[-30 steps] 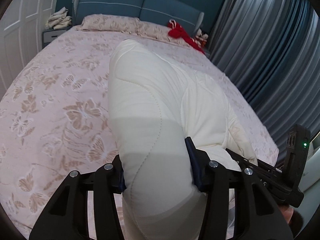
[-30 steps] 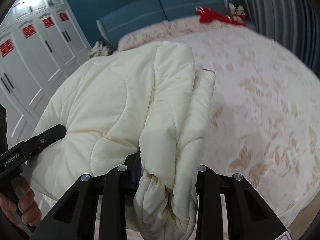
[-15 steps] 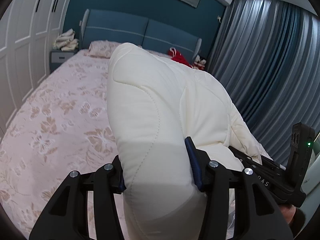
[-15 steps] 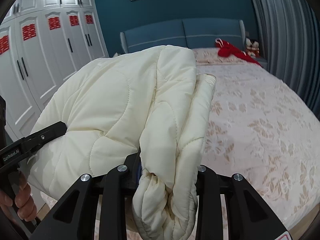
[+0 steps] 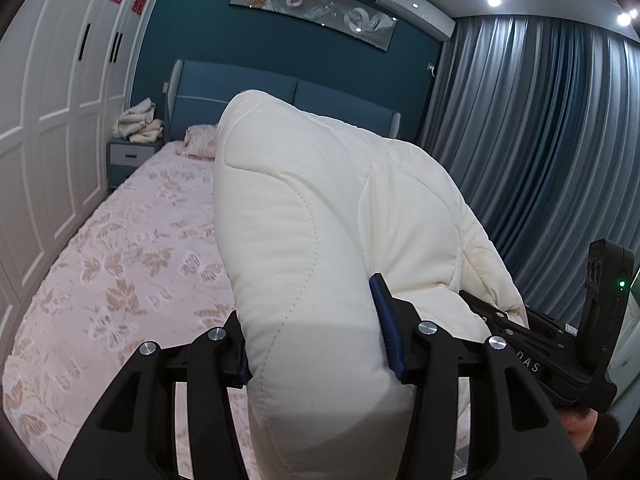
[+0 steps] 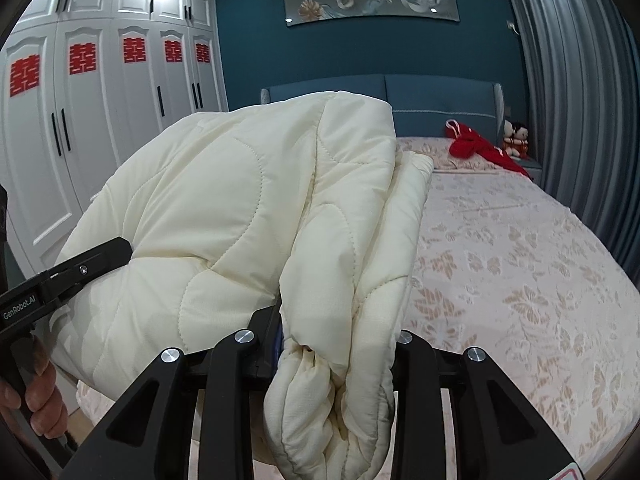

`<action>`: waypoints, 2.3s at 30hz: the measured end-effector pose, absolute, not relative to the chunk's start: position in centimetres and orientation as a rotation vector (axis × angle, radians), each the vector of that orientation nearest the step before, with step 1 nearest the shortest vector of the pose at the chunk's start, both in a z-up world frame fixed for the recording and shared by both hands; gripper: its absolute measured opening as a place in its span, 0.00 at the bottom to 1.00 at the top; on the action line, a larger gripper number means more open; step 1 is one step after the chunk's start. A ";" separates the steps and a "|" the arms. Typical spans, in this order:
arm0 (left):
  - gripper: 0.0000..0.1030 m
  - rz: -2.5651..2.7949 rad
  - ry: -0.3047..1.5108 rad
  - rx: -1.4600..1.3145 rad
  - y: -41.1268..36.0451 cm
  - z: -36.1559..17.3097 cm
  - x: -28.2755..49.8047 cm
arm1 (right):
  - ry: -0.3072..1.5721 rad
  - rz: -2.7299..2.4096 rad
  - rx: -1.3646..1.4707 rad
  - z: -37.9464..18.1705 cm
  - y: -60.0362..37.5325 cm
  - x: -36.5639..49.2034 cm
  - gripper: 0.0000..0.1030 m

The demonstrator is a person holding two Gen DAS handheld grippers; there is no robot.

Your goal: Fold large clothes

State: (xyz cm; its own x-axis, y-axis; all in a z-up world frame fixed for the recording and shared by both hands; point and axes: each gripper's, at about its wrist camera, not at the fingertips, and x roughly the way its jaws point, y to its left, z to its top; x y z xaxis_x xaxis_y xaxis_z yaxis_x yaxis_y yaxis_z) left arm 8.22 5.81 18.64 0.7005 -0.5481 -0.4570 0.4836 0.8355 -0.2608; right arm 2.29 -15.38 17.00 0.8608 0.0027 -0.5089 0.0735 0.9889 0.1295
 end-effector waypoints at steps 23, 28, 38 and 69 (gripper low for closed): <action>0.47 -0.587 0.530 -0.133 10.1 12.1 16.1 | 0.571 -0.011 0.076 11.3 -11.3 10.9 0.29; 0.47 -0.603 0.549 -0.148 9.8 9.8 18.1 | 0.593 -0.031 0.073 9.0 -11.4 12.7 0.29; 0.47 -0.609 0.686 -0.159 7.7 0.9 22.7 | 0.730 -0.060 0.090 0.6 -13.0 16.8 0.29; 0.87 -0.076 0.936 0.127 6.1 -1.9 18.6 | 0.863 -0.083 0.138 -0.3 -14.2 13.4 0.11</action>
